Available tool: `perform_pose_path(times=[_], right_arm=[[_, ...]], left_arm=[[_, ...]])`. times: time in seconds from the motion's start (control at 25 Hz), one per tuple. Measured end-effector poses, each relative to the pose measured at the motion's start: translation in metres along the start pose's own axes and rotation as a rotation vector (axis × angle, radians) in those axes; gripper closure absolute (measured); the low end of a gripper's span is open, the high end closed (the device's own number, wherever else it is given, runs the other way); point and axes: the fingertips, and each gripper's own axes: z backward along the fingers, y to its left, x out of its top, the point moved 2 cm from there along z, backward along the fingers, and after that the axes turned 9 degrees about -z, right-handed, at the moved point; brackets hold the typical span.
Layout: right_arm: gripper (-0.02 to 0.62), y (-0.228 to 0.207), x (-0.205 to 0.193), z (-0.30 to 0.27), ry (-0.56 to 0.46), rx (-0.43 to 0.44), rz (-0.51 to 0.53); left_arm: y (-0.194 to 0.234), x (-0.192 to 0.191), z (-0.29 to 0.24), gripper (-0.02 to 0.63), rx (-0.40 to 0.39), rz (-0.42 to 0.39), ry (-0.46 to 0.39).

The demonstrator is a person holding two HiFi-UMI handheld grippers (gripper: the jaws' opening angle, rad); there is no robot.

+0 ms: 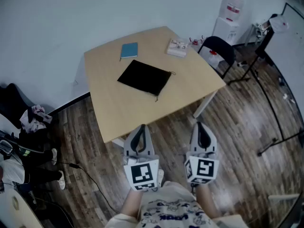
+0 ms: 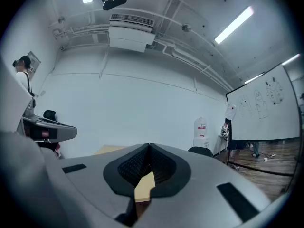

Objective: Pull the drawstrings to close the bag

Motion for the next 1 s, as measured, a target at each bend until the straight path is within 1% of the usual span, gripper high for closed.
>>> perform_pose_path(times=[0.24,0.48,0.72,0.88,1.0], right_arm=[[0.595,0.002,0.001,-0.01,-0.002,0.002,0.011],[0.595,0.001,-0.005,-0.025,0.014,-0.008,-0.007],[0.595,0.0,-0.015,-0.055,0.026,-0.042,-0.017],[0.595,-0.003,-0.023,-0.071,0.036,-0.066,-0.026],[0.595,-0.006,-0.03,-0.086,0.048,-0.07,-0.031]], left_arm=[[0.003,-0.003,-0.009,0.606,0.002,0.004,0.004],[0.006,-0.006,-0.024,0.606,-0.005,0.003,0.016],[0.015,-0.022,-0.052,0.606,-0.022,-0.005,0.058],[0.02,-0.032,-0.07,0.606,-0.025,0.025,0.074],[0.027,-0.042,-0.086,0.606,-0.024,-0.002,0.099]])
